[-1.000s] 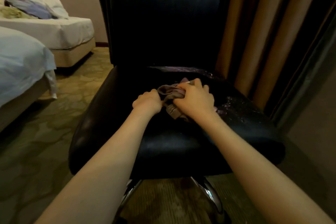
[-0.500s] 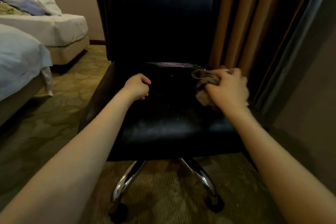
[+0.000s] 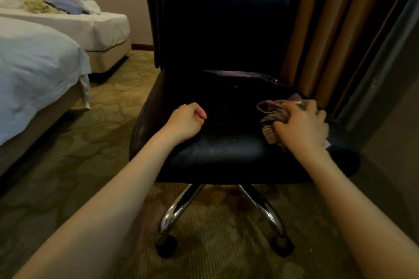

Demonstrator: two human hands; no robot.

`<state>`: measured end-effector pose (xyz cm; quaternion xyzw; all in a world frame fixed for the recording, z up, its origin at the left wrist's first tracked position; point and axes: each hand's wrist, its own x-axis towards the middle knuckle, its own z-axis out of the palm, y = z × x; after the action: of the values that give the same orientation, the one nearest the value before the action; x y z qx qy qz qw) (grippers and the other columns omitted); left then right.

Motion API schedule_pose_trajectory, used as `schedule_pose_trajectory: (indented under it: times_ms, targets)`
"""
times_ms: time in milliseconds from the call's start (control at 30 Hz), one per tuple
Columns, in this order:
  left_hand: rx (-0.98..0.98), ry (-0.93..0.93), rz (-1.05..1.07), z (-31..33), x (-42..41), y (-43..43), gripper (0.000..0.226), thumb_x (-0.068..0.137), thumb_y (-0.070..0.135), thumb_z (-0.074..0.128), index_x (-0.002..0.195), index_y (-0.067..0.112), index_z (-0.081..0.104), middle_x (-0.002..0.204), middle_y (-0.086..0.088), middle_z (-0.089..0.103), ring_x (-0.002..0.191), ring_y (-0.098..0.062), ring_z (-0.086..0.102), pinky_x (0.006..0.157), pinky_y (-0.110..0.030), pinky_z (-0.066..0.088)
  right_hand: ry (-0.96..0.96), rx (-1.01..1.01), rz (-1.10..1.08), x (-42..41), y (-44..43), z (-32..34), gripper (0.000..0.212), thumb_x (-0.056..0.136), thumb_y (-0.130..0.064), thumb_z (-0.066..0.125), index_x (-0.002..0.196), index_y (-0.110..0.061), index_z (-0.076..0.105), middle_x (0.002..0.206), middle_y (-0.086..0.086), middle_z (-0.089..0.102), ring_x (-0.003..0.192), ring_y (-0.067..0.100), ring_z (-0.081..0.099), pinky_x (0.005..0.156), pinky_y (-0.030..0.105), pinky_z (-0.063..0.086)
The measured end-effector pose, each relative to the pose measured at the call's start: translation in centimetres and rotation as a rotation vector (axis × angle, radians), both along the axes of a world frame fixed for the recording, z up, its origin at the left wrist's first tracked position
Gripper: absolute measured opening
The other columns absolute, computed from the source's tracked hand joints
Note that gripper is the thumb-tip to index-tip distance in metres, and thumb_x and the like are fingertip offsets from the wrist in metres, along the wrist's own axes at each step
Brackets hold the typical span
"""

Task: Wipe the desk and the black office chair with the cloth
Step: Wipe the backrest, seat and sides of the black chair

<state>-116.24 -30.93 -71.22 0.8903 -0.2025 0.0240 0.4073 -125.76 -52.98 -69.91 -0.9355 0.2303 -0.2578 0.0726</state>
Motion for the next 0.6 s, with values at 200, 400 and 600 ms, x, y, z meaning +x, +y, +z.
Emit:
schedule_pose_trajectory:
  times_ms: [200,400,600]
  targets:
    - [-0.025,-0.16,-0.038,-0.6,-1.8,-0.7,0.032,0.082,-0.007,0.046,0.094,0.02,0.057,0.092,0.001,0.052,0.088,-0.015,0.05,0.082,-0.021,0.044,-0.082,-0.055,0.042,1.2,1.5,-0.5,0.051,0.085,-0.036,0.059,0.134,-0.028,0.048,0.143,0.012,0.032,0.118,0.04,0.035,0.095,0.047,0.034]
    - [0.169,-0.459,0.078,-1.7,-2.7,-4.1,0.035,0.09,0.008,0.047,0.124,0.013,0.048,0.123,-0.008,0.044,0.116,-0.026,0.038,0.094,-0.032,0.032,-0.063,-0.08,0.071,0.4,0.0,-1.3,0.054,0.084,-0.04,0.061,0.136,-0.032,0.046,0.143,0.01,0.031,0.12,0.038,0.035,0.095,0.046,0.035]
    - [0.27,-0.528,0.141,-2.7,-2.9,-4.4,0.044,0.087,0.007,0.048,0.13,0.005,0.046,0.132,-0.018,0.043,0.122,-0.036,0.037,0.099,-0.041,0.033,-0.038,0.062,-0.266,-3.3,-10.4,-1.3,0.047,0.085,-0.033,0.063,0.131,-0.027,0.053,0.134,0.016,0.036,0.118,0.044,0.036,0.097,0.053,0.035]
